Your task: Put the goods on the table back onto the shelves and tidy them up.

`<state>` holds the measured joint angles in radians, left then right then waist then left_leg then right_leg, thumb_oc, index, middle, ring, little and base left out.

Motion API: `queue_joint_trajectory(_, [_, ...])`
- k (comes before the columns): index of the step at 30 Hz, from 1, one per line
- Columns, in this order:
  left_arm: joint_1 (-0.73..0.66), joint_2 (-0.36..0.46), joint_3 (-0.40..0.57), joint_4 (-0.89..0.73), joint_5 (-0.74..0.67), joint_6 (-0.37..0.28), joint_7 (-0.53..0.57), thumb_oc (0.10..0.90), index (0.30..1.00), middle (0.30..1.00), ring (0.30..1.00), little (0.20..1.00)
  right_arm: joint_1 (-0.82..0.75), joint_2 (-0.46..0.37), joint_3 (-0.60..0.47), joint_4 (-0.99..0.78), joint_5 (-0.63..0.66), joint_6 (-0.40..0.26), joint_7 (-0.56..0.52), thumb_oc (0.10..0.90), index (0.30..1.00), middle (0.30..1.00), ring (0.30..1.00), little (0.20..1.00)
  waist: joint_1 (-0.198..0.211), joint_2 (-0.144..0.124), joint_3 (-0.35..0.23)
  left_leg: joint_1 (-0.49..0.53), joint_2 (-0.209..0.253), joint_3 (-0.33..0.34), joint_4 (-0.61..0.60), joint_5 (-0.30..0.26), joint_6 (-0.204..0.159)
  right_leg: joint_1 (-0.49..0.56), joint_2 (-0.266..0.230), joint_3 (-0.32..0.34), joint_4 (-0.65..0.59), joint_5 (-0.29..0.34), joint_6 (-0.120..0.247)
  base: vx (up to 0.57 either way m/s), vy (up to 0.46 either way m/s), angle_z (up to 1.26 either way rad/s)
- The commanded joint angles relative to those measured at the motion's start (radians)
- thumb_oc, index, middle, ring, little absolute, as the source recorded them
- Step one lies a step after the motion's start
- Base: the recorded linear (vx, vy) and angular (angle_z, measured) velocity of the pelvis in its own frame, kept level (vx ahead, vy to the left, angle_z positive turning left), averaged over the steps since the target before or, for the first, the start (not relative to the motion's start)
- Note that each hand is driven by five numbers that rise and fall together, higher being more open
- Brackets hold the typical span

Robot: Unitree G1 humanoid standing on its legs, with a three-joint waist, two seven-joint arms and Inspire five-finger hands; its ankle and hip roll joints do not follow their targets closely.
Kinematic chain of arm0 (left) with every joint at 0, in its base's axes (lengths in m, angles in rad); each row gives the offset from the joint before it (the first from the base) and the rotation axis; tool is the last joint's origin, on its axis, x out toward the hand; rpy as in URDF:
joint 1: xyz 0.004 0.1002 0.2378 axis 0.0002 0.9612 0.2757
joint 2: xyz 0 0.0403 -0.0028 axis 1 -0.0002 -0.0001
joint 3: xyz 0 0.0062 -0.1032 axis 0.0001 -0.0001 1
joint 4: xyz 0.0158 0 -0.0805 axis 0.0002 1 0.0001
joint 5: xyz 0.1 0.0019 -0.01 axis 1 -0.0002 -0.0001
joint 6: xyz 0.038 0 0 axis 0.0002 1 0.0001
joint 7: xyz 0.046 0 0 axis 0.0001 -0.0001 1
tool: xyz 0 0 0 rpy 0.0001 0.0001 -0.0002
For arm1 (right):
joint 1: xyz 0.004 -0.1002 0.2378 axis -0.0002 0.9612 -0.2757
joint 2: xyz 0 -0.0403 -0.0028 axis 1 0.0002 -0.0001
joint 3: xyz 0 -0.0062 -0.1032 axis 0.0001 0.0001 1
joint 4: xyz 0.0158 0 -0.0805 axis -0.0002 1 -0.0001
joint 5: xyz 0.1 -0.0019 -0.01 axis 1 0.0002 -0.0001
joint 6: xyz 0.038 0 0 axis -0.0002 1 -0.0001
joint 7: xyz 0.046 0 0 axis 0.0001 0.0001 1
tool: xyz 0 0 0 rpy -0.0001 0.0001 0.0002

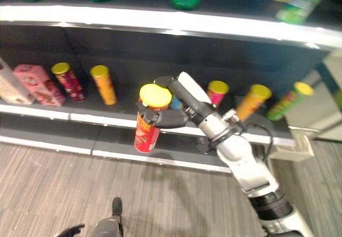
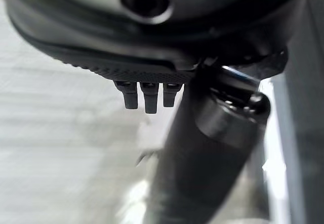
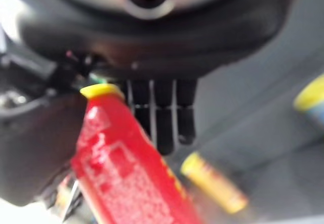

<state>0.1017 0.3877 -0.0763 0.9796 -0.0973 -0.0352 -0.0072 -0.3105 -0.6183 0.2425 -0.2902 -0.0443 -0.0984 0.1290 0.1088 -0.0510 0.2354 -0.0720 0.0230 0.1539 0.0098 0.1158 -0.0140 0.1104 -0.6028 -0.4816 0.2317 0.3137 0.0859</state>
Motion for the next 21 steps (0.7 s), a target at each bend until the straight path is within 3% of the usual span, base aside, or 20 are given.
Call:
queue_joint_trajectory(1, [0.060, 0.004, 0.013, -0.063, -0.002, -0.047, 0.034, 0.800, 0.900, 0.900, 0.900, 0.900, -0.213, -0.062, -0.033, -0.020, -0.053, -0.106, -0.128, 0.400, 0.300, 0.300, 0.300, 0.300, -0.003, 0.054, -0.066, 0.127, 0.042, 0.018, -0.094, -0.113, -0.019, -0.078, 0.120, 0.035, 0.038, -0.201, 0.094, 0.00, 0.212, -0.18])
queue_joint_trajectory(2, [0.058, 0.006, 0.015, -0.065, -0.007, -0.047, 0.035, 0.800, 0.900, 0.900, 0.900, 0.900, -0.218, -0.067, -0.031, -0.014, -0.059, -0.106, -0.130, 0.400, 0.300, 0.300, 0.300, 0.300, -0.010, 0.052, -0.055, 0.120, 0.041, 0.024, -0.094, -0.096, -0.011, -0.130, 0.164, 0.084, 0.059, -0.212, 0.068, -0.01, 0.147, -0.17])
queue_joint_trajectory(3, [0.058, 0.006, 0.019, -0.062, -0.013, -0.047, 0.040, 0.800, 0.900, 0.900, 0.900, 0.900, -0.217, -0.063, -0.030, -0.009, -0.058, -0.105, -0.135, 0.400, 0.300, 0.300, 0.300, 0.300, -0.016, 0.054, -0.047, 0.123, 0.038, 0.016, -0.097, -0.094, -0.008, -0.160, 0.205, 0.121, 0.052, -0.236, 0.063, 0.01, 0.107, 0.22])
queue_joint_trajectory(5, [0.062, -0.005, 0.034, -0.063, -0.025, -0.048, 0.052, 0.800, 0.900, 0.900, 0.900, 0.900, -0.239, -0.068, -0.015, 0.003, -0.111, -0.106, -0.165, 0.400, 0.300, 0.300, 0.300, 0.300, -0.003, 0.045, -0.031, 0.123, 0.025, 0.016, -0.097, -0.104, -0.018, -0.184, 0.245, 0.116, -0.068, -0.222, 0.075, 0.08, -0.016, 0.14])
queue_joint_trajectory(6, [0.046, -0.007, 0.038, -0.057, -0.025, -0.051, 0.062, 0.800, 0.900, 0.900, 0.900, 0.900, -0.212, -0.069, -0.022, 0.000, -0.123, -0.108, -0.176, 0.400, 0.300, 0.300, 0.300, 0.300, -0.013, 0.032, -0.017, 0.117, 0.026, -0.020, -0.097, -0.105, -0.024, -0.178, 0.290, 0.212, -0.149, -0.226, 0.092, 0.04, -0.095, 0.18])
queue_joint_trajectory(11, [0.051, -0.013, 0.036, -0.059, -0.031, -0.046, 0.058, 0.800, 0.900, 0.900, 0.900, 0.900, -0.218, -0.069, -0.015, -0.003, -0.136, -0.103, -0.169, 0.400, 0.300, 0.300, 0.300, 0.300, -0.010, 0.020, -0.019, 0.111, 0.026, -0.021, -0.097, -0.098, -0.023, -0.180, 0.299, 0.225, -0.164, -0.213, 0.089, 0.04, -0.080, 0.35])
queue_joint_trajectory(12, [0.065, -0.044, 0.007, -0.069, -0.038, -0.046, 0.061, 0.800, 0.900, 0.900, 0.900, 0.900, -0.209, -0.062, -0.011, -0.022, -0.127, -0.106, -0.165, 0.400, 0.300, 0.300, 0.300, 0.300, -0.002, 0.022, -0.020, 0.067, 0.048, -0.049, -0.097, -0.073, -0.039, -0.147, 0.316, 0.170, -0.227, -0.204, 0.096, 0.08, -0.244, 0.20])
queue_joint_trajectory(14, [0.068, -0.052, -0.002, -0.055, -0.034, -0.043, 0.062, 0.800, 0.900, 0.900, 0.900, 0.900, -0.189, -0.058, -0.013, -0.023, -0.125, -0.109, -0.170, 0.400, 0.300, 0.300, 0.300, 0.300, -0.009, 0.026, -0.027, 0.062, 0.061, -0.054, -0.097, -0.069, -0.047, -0.130, 0.321, 0.147, -0.235, -0.212, 0.094, 0.10, -0.216, 0.39])
queue_joint_trajectory(21, [0.075, -0.047, -0.018, -0.078, -0.028, -0.050, 0.069, 0.800, 0.900, 0.900, 0.900, 0.900, -0.178, -0.041, -0.005, 0.005, -0.210, -0.111, -0.223, 0.400, 0.300, 0.300, 0.300, 0.300, -0.013, 0.038, -0.019, 0.062, 0.070, -0.052, -0.097, -0.071, -0.051, -0.119, 0.325, 0.142, -0.239, -0.219, 0.093, 0.02, -0.044, -0.02])
